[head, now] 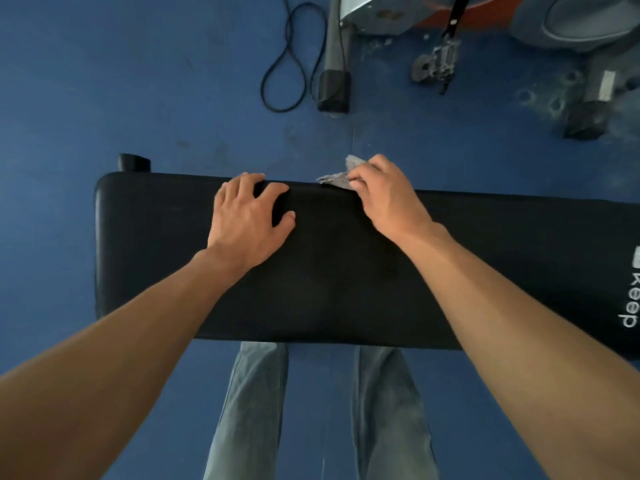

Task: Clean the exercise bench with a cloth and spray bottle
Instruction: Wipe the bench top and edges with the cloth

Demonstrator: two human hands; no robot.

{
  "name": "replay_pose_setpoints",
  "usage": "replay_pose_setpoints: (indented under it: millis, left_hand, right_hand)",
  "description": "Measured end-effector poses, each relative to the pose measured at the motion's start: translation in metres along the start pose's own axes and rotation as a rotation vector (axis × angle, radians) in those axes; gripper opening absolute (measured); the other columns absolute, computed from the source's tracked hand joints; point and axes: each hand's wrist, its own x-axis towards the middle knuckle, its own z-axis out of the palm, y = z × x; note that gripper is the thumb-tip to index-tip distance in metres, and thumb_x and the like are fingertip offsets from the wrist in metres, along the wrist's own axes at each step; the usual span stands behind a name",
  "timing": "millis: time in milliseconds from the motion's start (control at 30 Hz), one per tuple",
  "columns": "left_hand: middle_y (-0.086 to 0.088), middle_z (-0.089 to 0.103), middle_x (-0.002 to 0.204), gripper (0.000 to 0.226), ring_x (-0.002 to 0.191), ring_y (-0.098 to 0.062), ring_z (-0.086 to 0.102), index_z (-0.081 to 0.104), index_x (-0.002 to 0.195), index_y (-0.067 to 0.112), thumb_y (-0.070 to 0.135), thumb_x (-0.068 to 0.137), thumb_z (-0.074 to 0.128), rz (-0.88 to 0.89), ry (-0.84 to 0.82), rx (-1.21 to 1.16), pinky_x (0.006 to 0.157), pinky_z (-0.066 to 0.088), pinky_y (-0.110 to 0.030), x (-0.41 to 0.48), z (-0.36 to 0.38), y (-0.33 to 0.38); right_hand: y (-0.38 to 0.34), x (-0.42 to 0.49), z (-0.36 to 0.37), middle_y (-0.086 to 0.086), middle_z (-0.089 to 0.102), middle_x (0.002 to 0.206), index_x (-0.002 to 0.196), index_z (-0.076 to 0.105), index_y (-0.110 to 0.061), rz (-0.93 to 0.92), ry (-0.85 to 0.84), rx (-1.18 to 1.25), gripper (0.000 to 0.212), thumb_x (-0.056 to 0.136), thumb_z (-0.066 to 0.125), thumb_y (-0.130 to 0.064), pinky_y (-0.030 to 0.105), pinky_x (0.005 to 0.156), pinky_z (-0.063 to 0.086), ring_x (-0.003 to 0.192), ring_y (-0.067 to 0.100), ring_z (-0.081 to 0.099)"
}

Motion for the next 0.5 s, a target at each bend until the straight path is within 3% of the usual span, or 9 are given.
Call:
replay_pose_setpoints:
  millis: [67,200,333,500]
  left_hand:
    - [-0.010,0.049,0.145,0.050,0.136,-0.034,0.043,0.055,0.139,0.028,0.049,0.093,0.056,0.032,-0.010,-0.019,0.119,0.027,-0.055,0.004,0.003,0.031]
    - [-0.008,0.047,0.150,0.056,0.141,-0.030,0.041,0.048,0.147,0.029,0.046,0.094,0.053,0.291,-0.105,-0.030,0.121,0.026,-0.053,0.020,0.014,0.105]
    - [-0.008,0.037,0.158,0.062,0.148,-0.028,0.032,0.037,0.154,0.030,0.048,0.096,0.049,0.388,-0.175,0.001,0.125,0.019,-0.051,0.035,0.027,0.171]
    - [-0.013,0.028,0.162,0.067,0.150,-0.032,0.027,0.030,0.156,0.023,0.045,0.097,0.053,0.354,-0.265,0.036,0.124,0.022,-0.050,0.041,0.033,0.217]
  right_hand:
    - [0.053,-0.023,-0.030,0.015,0.058,0.109,0.115,0.068,-0.005,0.057,-0.009,-0.064,0.021,0.103,0.055,-0.017,0.043,0.090,0.049,0.100,0.032,0.058]
    - [0.164,-0.072,-0.096,0.022,0.059,0.107,0.113,0.070,-0.002,0.288,0.015,-0.206,0.022,0.101,0.056,-0.014,0.045,0.090,0.047,0.097,0.040,0.060]
    - [0.208,-0.091,-0.128,0.025,0.058,0.105,0.108,0.072,-0.003,0.508,0.029,-0.245,0.021,0.099,0.056,-0.013,0.044,0.089,0.047,0.095,0.044,0.059]
    - [0.165,-0.075,-0.102,0.019,0.061,0.103,0.106,0.072,-0.006,0.240,0.033,-0.124,0.019,0.099,0.058,-0.016,0.044,0.087,0.050,0.093,0.037,0.061]
